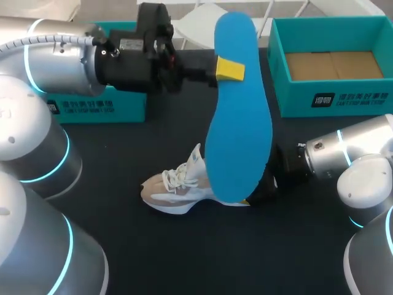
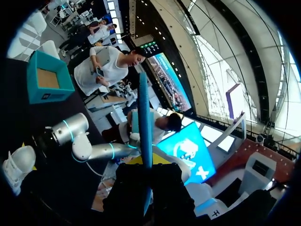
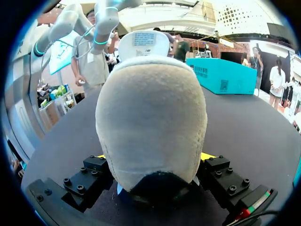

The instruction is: Take the shoe out of the shoebox, open the shoe tongue, remove and reinsert the insole, then place the shoe into the shoebox

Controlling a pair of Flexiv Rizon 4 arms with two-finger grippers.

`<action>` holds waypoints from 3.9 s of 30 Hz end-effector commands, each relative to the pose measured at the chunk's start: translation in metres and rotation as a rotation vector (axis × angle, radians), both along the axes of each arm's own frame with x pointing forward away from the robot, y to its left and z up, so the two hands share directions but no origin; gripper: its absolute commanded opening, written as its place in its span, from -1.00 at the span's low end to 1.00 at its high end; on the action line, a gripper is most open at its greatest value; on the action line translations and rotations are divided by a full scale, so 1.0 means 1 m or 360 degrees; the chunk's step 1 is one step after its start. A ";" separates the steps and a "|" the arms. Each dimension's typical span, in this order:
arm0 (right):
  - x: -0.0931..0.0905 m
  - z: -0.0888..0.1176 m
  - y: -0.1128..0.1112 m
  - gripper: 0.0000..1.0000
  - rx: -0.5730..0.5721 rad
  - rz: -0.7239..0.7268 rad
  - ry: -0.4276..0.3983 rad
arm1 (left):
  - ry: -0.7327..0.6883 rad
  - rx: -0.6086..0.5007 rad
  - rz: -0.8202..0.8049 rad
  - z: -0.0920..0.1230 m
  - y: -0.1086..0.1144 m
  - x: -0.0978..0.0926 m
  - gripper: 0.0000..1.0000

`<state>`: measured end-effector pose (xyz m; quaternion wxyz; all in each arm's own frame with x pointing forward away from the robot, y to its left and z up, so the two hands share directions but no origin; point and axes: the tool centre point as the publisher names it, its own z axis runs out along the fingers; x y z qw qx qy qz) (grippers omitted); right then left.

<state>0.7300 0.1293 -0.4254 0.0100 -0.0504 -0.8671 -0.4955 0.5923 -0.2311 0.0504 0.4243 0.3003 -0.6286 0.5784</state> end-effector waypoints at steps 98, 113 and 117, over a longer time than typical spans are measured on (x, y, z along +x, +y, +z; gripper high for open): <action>-0.006 0.091 -0.031 1.00 -0.1374 -0.0114 -0.0191 | 0.0013 -0.0003 0.0026 -0.002 0.003 -0.003 -1.00; -0.008 0.095 -0.029 1.00 -0.1436 -0.0053 -0.0153 | 0.0013 -0.0003 0.0026 -0.002 0.003 -0.003 -1.00; -0.006 0.095 -0.026 1.00 -0.1426 0.0044 -0.0141 | 0.0013 -0.0003 0.0026 -0.002 0.003 -0.003 -1.00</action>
